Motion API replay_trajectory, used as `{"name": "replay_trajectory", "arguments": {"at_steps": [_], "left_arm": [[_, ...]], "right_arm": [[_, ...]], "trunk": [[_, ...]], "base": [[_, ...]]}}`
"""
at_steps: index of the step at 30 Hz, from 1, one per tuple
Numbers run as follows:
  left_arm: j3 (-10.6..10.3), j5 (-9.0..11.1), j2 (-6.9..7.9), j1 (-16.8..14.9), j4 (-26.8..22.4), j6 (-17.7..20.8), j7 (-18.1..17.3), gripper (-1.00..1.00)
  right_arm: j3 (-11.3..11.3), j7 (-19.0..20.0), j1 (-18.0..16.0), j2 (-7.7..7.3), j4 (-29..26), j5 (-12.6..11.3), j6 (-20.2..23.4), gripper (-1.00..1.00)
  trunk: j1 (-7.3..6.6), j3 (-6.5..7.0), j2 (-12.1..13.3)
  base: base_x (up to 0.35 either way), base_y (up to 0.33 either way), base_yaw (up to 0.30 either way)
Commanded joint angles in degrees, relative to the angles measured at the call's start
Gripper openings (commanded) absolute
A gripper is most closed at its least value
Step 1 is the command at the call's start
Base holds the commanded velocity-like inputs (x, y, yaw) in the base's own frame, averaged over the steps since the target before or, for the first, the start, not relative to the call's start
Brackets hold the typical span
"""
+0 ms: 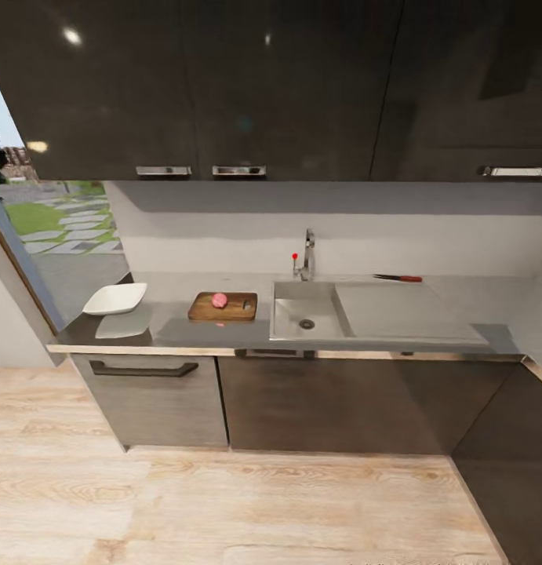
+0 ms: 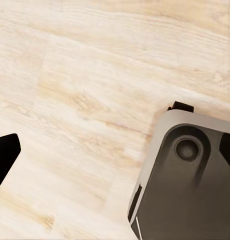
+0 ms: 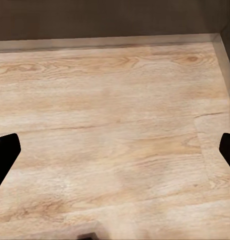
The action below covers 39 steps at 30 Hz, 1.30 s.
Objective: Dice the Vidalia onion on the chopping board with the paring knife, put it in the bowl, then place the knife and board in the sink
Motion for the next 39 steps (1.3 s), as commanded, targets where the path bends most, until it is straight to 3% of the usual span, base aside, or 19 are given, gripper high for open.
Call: {"name": "replay_trajectory", "arguments": {"at_steps": [1, 39], "left_arm": [[-0.34, 0.1, -0.03, -0.05, 0.08, -0.15, 0.12, 1.0], [-0.32, 0.1, -0.03, -0.05, 0.06, -0.06, 0.12, 1.0]], "right_arm": [[0.49, -0.42, -0.05, -0.04, -0.04, -0.21, -0.09, 1.0], [0.49, -0.42, -0.05, -0.04, -0.07, -0.22, -0.12, 1.0]], "trunk": [[0.03, -0.08, -0.12], [0.03, 1.52, -0.12]], "base": [[0.0, 0.0, -0.203], [0.0, 0.0, -0.201]]}}
